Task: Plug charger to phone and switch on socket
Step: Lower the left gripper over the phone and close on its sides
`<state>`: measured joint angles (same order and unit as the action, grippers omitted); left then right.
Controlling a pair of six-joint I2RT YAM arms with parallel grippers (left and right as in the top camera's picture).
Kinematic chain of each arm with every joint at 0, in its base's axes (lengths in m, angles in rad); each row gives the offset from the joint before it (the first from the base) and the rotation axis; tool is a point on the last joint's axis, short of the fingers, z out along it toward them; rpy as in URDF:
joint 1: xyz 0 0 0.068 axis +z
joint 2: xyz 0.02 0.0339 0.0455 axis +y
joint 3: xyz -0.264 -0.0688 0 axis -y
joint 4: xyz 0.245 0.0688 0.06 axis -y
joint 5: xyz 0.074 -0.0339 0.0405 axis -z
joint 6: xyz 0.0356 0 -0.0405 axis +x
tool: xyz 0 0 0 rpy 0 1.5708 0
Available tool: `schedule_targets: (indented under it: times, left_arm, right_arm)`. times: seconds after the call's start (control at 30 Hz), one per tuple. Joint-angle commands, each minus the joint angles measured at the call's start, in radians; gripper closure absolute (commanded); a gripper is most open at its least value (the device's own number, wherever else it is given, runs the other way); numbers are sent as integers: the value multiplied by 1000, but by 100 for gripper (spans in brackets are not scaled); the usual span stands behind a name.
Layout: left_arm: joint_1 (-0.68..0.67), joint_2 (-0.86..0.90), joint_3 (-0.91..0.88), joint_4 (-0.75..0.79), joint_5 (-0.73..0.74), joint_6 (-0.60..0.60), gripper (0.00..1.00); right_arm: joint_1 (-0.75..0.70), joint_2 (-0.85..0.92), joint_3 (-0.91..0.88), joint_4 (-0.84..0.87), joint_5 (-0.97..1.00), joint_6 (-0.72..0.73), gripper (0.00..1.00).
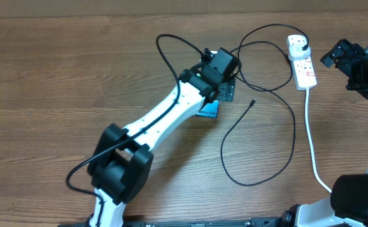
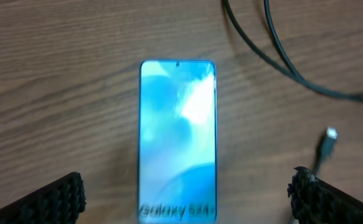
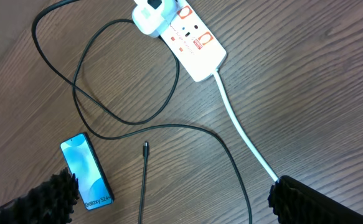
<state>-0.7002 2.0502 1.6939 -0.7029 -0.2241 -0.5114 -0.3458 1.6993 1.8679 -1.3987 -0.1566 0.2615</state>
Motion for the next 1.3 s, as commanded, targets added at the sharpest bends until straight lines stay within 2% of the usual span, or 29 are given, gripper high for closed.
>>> schedule_targets:
  times: [0.0, 0.17, 0.37, 0.53, 0.97, 1.17, 1.27]
  left_arm:
    - [-3, 84, 27, 32, -112, -112, 0]
    - [6, 154, 27, 27, -106, -250, 0]
    - [6, 164, 27, 43, 41, -252, 0]
    - [7, 167, 27, 116, 33, -252, 0]
    - [5, 253, 27, 130, -3, -84, 0]
    - [5, 264, 27, 124, -39, -83, 0]
    - [5, 265, 27, 123, -33, -83, 7]
  right_arm:
    - [0, 3, 25, 6, 7, 4, 0]
    - [0, 3, 25, 6, 7, 4, 0]
    - [0, 3, 24, 6, 7, 4, 0]
    - [0, 3, 25, 6, 7, 4, 0]
    - [0, 3, 25, 6, 7, 4, 0]
    - [0, 3, 25, 6, 7, 4, 0]
    - [0, 3, 25, 6, 7, 4, 0]
